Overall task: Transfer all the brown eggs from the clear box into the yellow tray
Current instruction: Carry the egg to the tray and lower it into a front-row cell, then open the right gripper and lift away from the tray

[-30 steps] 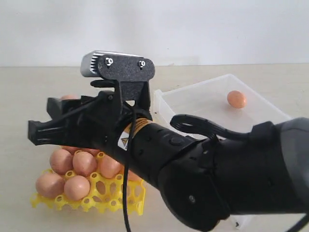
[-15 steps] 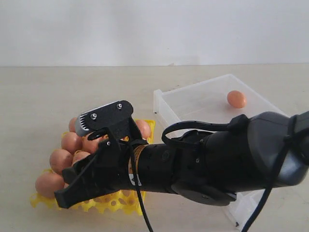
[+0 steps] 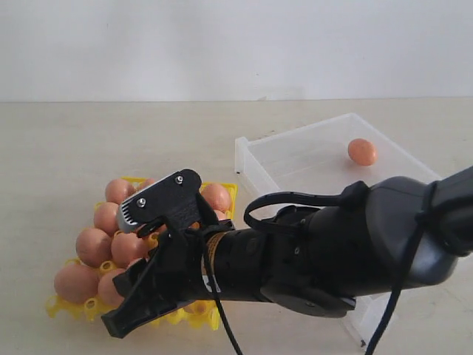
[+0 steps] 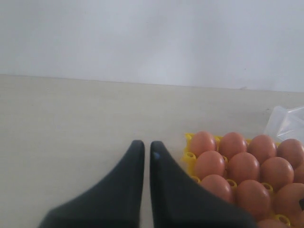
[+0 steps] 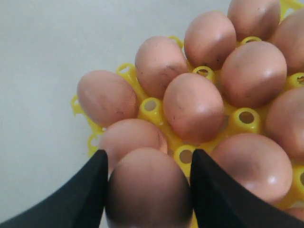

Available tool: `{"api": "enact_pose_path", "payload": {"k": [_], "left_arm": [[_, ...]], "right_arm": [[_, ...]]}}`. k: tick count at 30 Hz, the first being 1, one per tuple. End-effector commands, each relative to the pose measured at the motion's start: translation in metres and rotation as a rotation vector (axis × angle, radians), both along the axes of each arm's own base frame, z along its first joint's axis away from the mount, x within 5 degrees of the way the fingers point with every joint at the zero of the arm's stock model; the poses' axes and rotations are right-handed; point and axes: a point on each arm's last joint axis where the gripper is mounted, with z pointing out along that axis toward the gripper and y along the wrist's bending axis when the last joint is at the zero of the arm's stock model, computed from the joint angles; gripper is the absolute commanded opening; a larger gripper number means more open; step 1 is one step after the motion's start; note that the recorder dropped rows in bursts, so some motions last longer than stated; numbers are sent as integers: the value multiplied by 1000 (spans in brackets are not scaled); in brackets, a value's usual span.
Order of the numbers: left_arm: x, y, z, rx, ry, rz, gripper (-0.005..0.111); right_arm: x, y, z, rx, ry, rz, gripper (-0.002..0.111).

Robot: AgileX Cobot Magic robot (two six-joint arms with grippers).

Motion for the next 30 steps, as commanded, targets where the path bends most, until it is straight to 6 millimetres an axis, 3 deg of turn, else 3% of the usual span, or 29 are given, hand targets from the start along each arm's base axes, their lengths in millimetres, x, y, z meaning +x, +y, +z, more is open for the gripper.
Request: {"api": "enact_pose_path", "payload": {"k": [1, 5, 6, 9, 11, 24, 27, 30], "left_arm": [[0, 0, -1, -9, -5, -5, 4], [0, 0, -1, -9, -5, -5, 4], [0, 0, -1, -9, -5, -5, 4], [0, 0, -1, -9, -5, -5, 4], [0, 0, -1, -9, -5, -5, 4], [0, 0, -1, -9, -5, -5, 4], [0, 0, -1, -9, -5, -5, 4], [0, 0, -1, -9, -5, -5, 4]], "right_arm": [[1, 2, -2, 8, -33, 29, 0], [1, 2, -1, 7, -43, 36, 4], [1, 2, -1, 9, -43, 37, 9], [1, 2, -1, -2, -60, 50, 40], [1, 2, -1, 0, -58, 47, 45], [1, 2, 0, -18, -88, 69, 46], [1, 2, 7, -2, -103, 68, 46], [-1, 0, 28, 37, -142, 66, 46]]}}
